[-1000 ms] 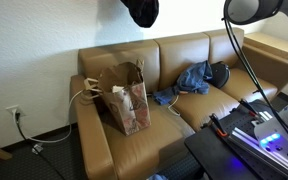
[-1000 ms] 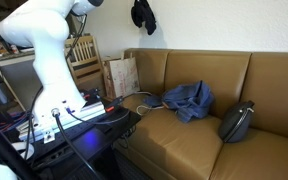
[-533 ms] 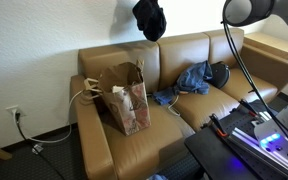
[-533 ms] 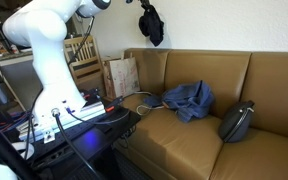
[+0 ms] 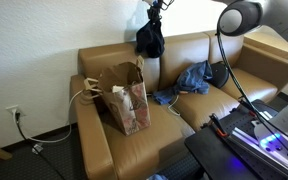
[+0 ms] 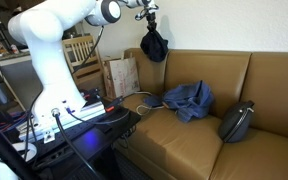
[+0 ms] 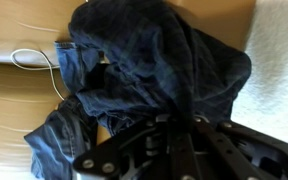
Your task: Pick up the cloth from the brown bag and put it on the couch.
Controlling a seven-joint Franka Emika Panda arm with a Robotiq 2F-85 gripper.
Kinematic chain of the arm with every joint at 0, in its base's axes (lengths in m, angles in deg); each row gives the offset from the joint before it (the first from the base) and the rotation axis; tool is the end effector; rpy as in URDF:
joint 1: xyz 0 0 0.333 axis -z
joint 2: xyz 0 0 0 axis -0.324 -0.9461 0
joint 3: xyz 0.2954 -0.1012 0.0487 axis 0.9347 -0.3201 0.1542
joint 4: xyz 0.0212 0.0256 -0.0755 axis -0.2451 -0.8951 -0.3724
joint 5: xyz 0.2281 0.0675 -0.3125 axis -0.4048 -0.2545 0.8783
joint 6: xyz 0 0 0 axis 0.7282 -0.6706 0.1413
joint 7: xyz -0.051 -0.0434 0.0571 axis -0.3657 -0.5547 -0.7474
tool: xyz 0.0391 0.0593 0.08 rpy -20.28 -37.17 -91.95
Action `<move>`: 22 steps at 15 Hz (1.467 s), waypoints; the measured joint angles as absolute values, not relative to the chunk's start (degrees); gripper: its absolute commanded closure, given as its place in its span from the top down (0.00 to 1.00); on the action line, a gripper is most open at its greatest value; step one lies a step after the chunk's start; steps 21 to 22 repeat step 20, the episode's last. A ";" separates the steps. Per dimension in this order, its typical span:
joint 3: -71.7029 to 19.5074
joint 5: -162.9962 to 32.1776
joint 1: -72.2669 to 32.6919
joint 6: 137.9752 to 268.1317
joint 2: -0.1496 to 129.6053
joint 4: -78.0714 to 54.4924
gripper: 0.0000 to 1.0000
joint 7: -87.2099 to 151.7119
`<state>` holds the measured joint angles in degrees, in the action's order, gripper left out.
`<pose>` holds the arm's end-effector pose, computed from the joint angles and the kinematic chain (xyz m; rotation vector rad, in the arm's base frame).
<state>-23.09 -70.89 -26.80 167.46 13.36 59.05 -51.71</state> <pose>0.8039 0.1109 0.3718 -2.2748 1.9477 -0.1352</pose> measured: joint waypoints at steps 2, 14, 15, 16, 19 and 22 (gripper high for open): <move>-21.01 -73.75 -25.16 166.92 10.18 59.01 0.00 -51.72; -17.54 -77.64 -23.57 159.02 -5.12 57.44 0.78 -49.35; -18.32 -76.89 -23.87 159.39 -5.10 57.38 0.84 -49.35; -19.15 -75.95 -24.29 160.20 -4.93 57.49 0.92 -49.36; -21.29 -72.35 -26.26 163.24 -4.54 59.99 1.00 -49.25; -21.75 -71.37 -27.05 164.62 -4.09 60.60 1.00 -49.08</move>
